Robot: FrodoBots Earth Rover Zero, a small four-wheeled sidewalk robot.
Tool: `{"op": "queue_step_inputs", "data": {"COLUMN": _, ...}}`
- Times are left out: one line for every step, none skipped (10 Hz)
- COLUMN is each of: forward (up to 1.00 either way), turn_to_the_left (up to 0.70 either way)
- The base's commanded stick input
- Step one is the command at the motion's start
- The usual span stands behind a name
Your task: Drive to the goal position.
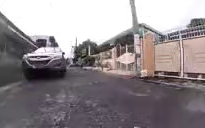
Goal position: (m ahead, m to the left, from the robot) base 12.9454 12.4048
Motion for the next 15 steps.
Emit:
{"op": "queue_step_inputs", "data": {"forward": 1.0, "turn_to_the_left": 0.0}}
{"op": "queue_step_inputs", "data": {"forward": 1.0, "turn_to_the_left": 0.0}}
{"op": "queue_step_inputs", "data": {"forward": 1.0, "turn_to_the_left": 0.0}}
{"op": "queue_step_inputs", "data": {"forward": 1.0, "turn_to_the_left": 0.0}}
{"op": "queue_step_inputs", "data": {"forward": 1.0, "turn_to_the_left": 0.0}}
{"op": "queue_step_inputs", "data": {"forward": 1.0, "turn_to_the_left": 0.11}}
{"op": "queue_step_inputs", "data": {"forward": 1.0, "turn_to_the_left": 0.38}}
{"op": "queue_step_inputs", "data": {"forward": 1.0, "turn_to_the_left": 0.4}}
{"op": "queue_step_inputs", "data": {"forward": 1.0, "turn_to_the_left": 0.4}}
{"op": "queue_step_inputs", "data": {"forward": 1.0, "turn_to_the_left": 0.14}}
{"op": "queue_step_inputs", "data": {"forward": 1.0, "turn_to_the_left": 0.0}}
{"op": "queue_step_inputs", "data": {"forward": 1.0, "turn_to_the_left": 0.0}}
{"op": "queue_step_inputs", "data": {"forward": 1.0, "turn_to_the_left": 0.0}}
{"op": "queue_step_inputs", "data": {"forward": 1.0, "turn_to_the_left": 0.0}}
{"op": "queue_step_inputs", "data": {"forward": 1.0, "turn_to_the_left": 0.0}}
